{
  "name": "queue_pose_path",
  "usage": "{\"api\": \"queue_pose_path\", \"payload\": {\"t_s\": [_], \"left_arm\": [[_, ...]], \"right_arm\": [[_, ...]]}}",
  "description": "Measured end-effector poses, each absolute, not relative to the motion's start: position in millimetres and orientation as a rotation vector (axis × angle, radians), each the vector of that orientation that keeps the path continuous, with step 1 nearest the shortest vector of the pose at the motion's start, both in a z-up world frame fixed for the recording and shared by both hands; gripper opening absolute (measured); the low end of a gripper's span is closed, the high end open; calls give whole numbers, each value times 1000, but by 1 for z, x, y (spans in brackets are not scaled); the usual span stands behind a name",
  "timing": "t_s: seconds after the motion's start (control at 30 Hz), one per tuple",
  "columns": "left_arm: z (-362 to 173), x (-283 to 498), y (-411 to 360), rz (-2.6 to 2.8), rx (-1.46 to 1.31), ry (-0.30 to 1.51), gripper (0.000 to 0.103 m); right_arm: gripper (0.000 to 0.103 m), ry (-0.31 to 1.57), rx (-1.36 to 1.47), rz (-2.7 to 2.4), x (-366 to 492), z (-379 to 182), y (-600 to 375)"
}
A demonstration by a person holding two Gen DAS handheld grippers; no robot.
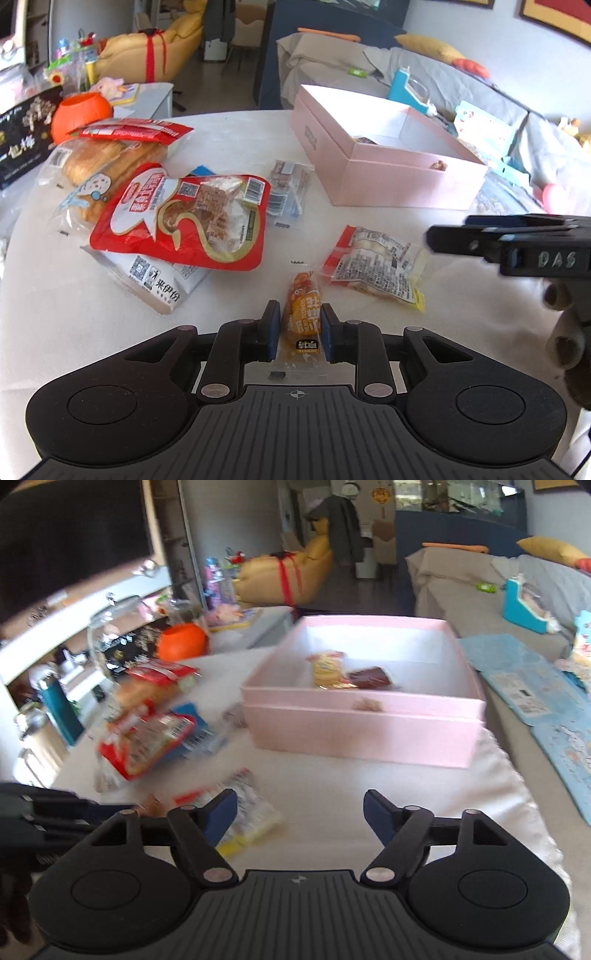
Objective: Organize snacks
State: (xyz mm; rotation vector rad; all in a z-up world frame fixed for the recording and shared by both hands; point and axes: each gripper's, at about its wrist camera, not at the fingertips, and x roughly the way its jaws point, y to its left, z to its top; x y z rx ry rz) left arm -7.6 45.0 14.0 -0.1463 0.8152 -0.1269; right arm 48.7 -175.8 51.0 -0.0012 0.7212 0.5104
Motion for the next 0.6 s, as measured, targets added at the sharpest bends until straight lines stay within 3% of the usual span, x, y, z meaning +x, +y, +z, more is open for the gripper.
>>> {"api": "queue_pose_path", "payload": {"t_s": [0.27, 0.6], "left_arm": [[17, -7, 45, -108, -146, 831, 28], [18, -5, 38, -94, -116, 844, 27]], "right_arm": [[78, 739, -185, 585, 59, 34, -129], [80, 778, -95, 415, 87, 31, -143]]}}
